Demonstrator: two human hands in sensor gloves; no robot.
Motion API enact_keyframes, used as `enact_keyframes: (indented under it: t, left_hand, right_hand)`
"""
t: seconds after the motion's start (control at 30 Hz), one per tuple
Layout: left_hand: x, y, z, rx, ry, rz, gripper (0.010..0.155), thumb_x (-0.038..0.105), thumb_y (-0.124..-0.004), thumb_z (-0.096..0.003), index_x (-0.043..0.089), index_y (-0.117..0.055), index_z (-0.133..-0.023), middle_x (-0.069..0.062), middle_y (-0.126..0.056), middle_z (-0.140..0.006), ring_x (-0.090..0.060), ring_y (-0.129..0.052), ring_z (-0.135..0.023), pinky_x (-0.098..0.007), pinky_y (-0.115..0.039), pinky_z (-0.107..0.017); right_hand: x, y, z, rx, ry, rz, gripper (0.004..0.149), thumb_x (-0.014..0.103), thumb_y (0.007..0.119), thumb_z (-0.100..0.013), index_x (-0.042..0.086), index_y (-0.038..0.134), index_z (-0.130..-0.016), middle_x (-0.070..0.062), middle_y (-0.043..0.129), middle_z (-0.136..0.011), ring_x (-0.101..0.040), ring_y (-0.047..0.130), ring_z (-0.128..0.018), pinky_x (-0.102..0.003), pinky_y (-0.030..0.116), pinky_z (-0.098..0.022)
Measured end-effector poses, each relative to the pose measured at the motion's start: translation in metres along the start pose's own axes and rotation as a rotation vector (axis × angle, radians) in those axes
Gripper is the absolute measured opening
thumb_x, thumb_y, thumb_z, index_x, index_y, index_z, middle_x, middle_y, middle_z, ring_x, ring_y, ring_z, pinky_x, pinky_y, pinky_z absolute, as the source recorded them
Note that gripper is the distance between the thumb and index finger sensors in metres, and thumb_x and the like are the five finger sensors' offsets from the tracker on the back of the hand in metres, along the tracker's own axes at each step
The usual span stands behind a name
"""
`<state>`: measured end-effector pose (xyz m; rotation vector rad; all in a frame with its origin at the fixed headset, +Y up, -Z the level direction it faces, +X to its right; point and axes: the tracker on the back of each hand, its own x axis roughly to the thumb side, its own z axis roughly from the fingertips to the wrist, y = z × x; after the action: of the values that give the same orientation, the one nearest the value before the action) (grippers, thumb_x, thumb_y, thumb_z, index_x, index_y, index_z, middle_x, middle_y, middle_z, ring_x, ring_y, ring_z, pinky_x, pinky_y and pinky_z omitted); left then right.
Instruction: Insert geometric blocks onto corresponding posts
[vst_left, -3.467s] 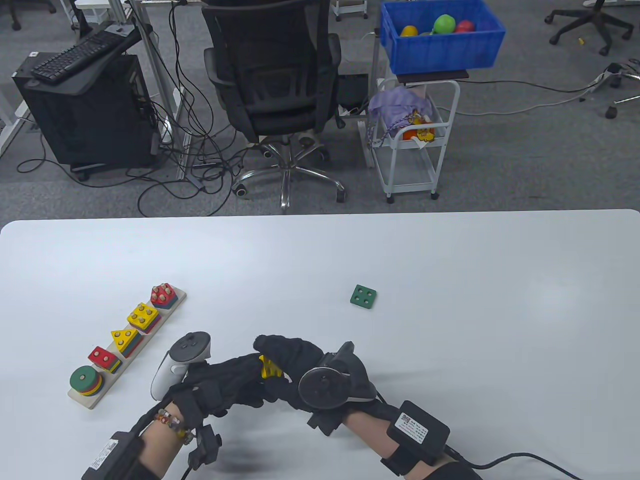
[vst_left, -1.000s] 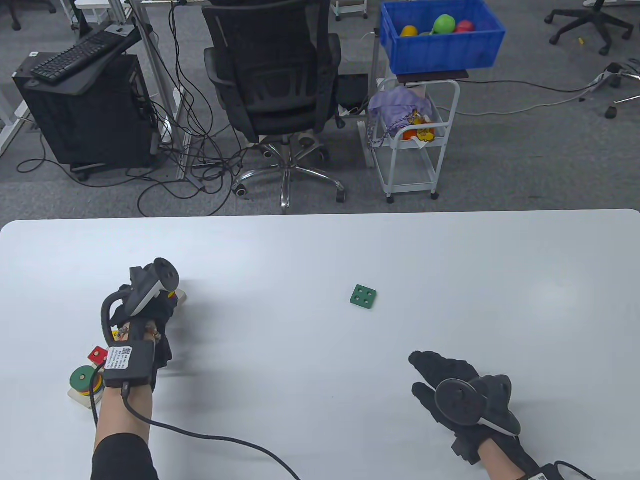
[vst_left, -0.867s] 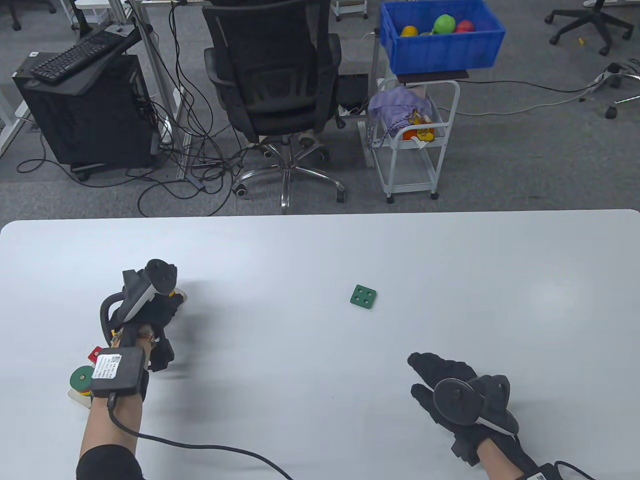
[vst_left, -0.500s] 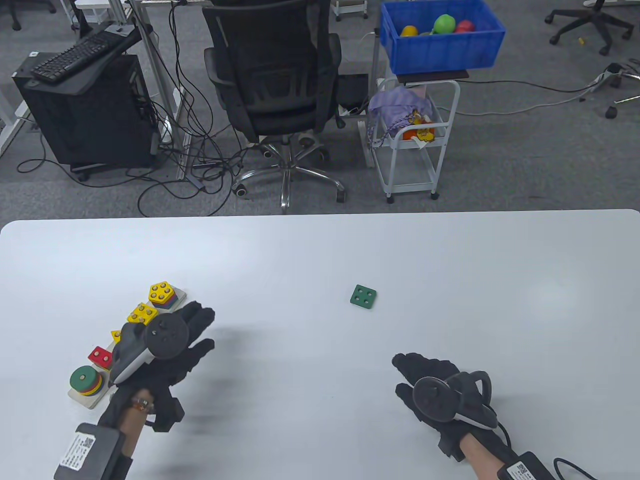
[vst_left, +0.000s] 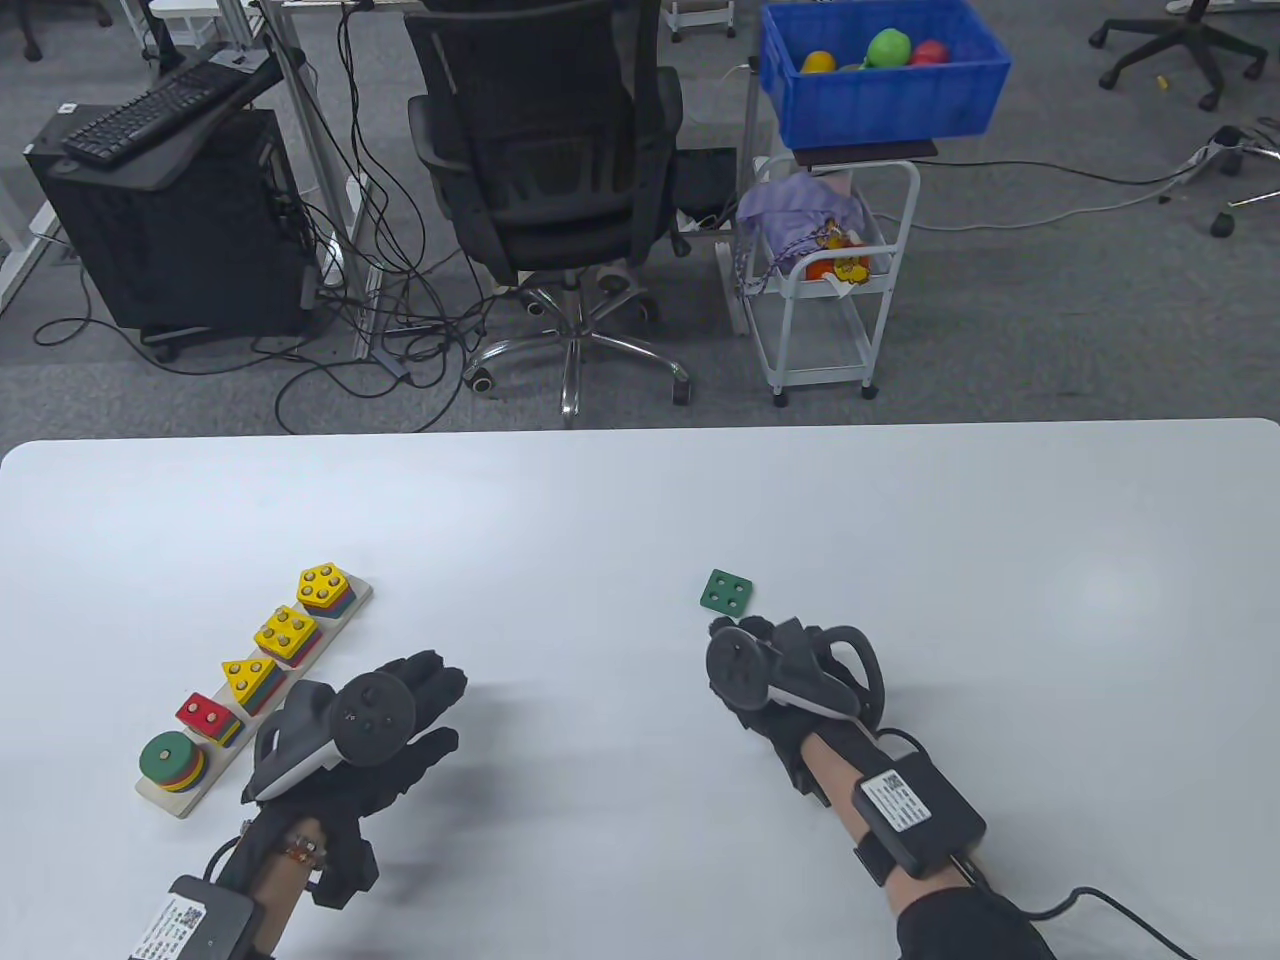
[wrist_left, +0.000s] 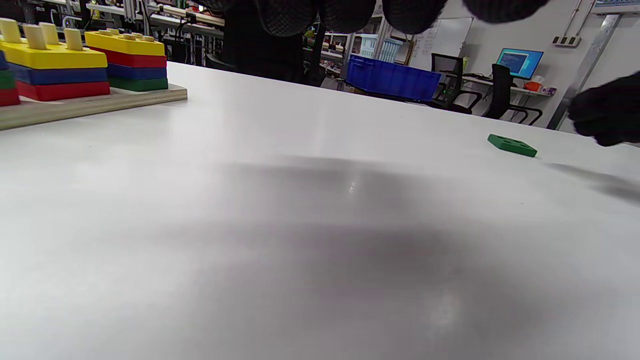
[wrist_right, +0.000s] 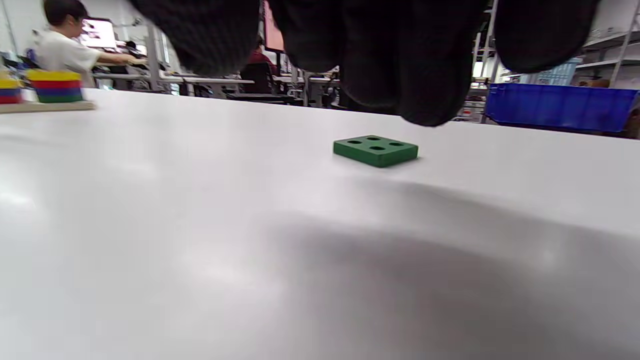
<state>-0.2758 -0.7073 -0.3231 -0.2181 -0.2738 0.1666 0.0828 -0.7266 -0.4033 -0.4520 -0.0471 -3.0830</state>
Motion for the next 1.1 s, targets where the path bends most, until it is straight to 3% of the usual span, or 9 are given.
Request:
enact_keyframes:
  t: [0.2, 0.4, 0.47, 0.67, 0.77, 0.9, 1.1]
  left_hand:
    - [-0.003, -0.004, -0.003, -0.030, 0.001, 0.008, 0.063, 0.054, -0.066, -0.0511, 0.039, -0.051, -0.110, 0.004, -0.045, -0.125, -0.028, -0.052, -0.118, -0.055, -0.044, -0.085]
    - [-0.007, -0.009, -0.006, -0.060, 0.009, 0.009, 0.063, 0.054, -0.066, -0.0512, 0.039, -0.051, -0.110, 0.004, -0.045, -0.126, -0.028, -0.052, -0.118, -0.055, -0.044, -0.085]
    - [-0.008, -0.012, -0.007, -0.070, 0.013, 0.006, 0.063, 0.054, -0.066, -0.0512, 0.039, -0.051, -0.110, 0.004, -0.045, -0.125, -0.028, -0.052, -0.118, -0.054, -0.044, -0.085]
    - [-0.007, -0.013, -0.009, -0.079, -0.024, 0.064, 0.061, 0.053, -0.066, -0.0514, 0.039, -0.052, -0.110, 0.004, -0.047, -0.125, -0.027, -0.055, -0.117, -0.054, -0.046, -0.084]
    - [-0.010, -0.007, -0.007, -0.056, -0.051, 0.203, 0.062, 0.054, -0.065, -0.0515, 0.038, -0.052, -0.110, 0.004, -0.048, -0.124, -0.027, -0.056, -0.116, -0.054, -0.047, -0.084]
    - [-0.017, -0.003, -0.006, -0.059, -0.060, 0.421, 0.063, 0.055, -0.064, -0.0519, 0.037, -0.050, -0.111, 0.002, -0.050, -0.124, -0.029, -0.058, -0.115, -0.055, -0.050, -0.082]
    - [-0.011, -0.009, -0.009, -0.156, -0.128, 0.868, 0.065, 0.055, -0.064, -0.0531, 0.034, -0.046, -0.112, 0.001, -0.051, -0.123, -0.027, -0.067, -0.111, -0.051, -0.057, -0.080]
  right_hand:
    - [-0.004, 0.012, -0.067, 0.145, 0.222, -0.065, 0.066, 0.040, 0.078, -0.046, 0.013, 0.056, -0.102, -0.021, 0.066, -0.103, -0.048, 0.076, -0.088, -0.071, 0.063, -0.060]
    - [0.004, 0.029, -0.086, 0.235, 0.284, 0.157, 0.068, 0.039, 0.080, -0.043, 0.014, 0.055, -0.101, -0.019, 0.069, -0.101, -0.043, 0.083, -0.085, -0.068, 0.066, -0.061]
    - [0.006, 0.029, -0.085, 0.136, 0.271, 0.146, 0.065, 0.036, 0.085, -0.040, 0.015, 0.064, -0.097, -0.017, 0.080, -0.093, -0.039, 0.091, -0.077, -0.067, 0.067, -0.061]
    - [0.003, 0.031, -0.080, 0.077, 0.268, 0.139, 0.071, 0.043, 0.086, -0.037, 0.010, 0.065, -0.097, -0.018, 0.083, -0.088, -0.038, 0.095, -0.069, -0.067, 0.069, -0.058]
    - [0.002, 0.026, -0.072, 0.026, 0.250, 0.087, 0.073, 0.044, 0.087, -0.037, 0.009, 0.064, -0.097, -0.018, 0.083, -0.088, -0.037, 0.095, -0.068, -0.066, 0.070, -0.058]
    - [0.019, -0.001, -0.050, -0.075, 0.105, -0.072, 0.071, 0.043, 0.087, -0.038, 0.010, 0.064, -0.097, -0.018, 0.083, -0.088, -0.037, 0.094, -0.069, -0.066, 0.070, -0.057]
    - [0.072, -0.044, 0.001, -0.238, -0.167, -0.173, 0.073, 0.044, 0.087, -0.038, 0.010, 0.062, -0.098, -0.017, 0.082, -0.089, -0.037, 0.094, -0.070, -0.066, 0.071, -0.057]
